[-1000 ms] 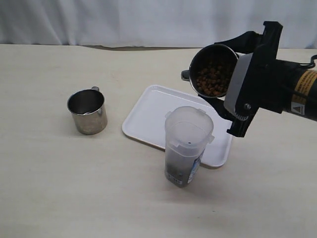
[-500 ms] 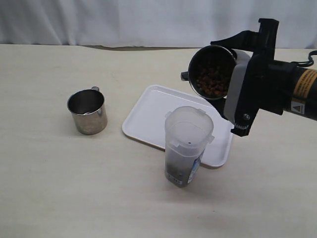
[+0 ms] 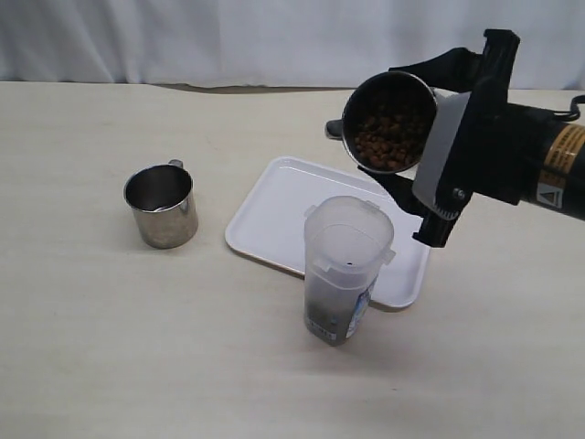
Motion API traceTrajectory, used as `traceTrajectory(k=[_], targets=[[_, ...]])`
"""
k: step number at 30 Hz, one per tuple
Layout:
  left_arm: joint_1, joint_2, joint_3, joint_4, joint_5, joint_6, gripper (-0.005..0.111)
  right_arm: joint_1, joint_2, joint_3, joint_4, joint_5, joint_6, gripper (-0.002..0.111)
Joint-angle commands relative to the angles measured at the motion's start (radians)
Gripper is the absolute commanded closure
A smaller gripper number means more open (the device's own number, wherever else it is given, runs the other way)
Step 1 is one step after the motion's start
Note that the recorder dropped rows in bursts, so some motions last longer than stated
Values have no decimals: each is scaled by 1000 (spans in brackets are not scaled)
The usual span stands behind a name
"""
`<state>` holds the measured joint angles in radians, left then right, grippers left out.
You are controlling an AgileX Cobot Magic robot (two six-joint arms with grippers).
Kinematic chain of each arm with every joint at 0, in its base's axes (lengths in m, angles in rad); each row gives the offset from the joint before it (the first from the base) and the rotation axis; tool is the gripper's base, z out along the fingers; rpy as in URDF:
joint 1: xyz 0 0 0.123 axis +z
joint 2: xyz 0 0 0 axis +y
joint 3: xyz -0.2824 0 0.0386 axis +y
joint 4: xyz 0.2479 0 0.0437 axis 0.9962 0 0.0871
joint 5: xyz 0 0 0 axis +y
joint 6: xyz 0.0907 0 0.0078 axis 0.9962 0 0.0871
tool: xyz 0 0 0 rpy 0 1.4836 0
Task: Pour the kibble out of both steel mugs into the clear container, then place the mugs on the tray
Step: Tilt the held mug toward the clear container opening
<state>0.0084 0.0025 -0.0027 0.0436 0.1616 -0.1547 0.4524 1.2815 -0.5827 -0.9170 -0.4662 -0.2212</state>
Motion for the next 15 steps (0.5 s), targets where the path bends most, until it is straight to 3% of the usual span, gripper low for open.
traceTrajectory(k=[1,8,15], targets=[[-8,-2,3,-3,-10,-3,107,4,-5,-10,64,-15,24,103],[-8,-2,3,-3,-10,-3,107,4,-5,-10,64,-21,110,103],[-8,-2,3,-3,-10,-3,107,4,-5,-10,55,-38,-125,103]])
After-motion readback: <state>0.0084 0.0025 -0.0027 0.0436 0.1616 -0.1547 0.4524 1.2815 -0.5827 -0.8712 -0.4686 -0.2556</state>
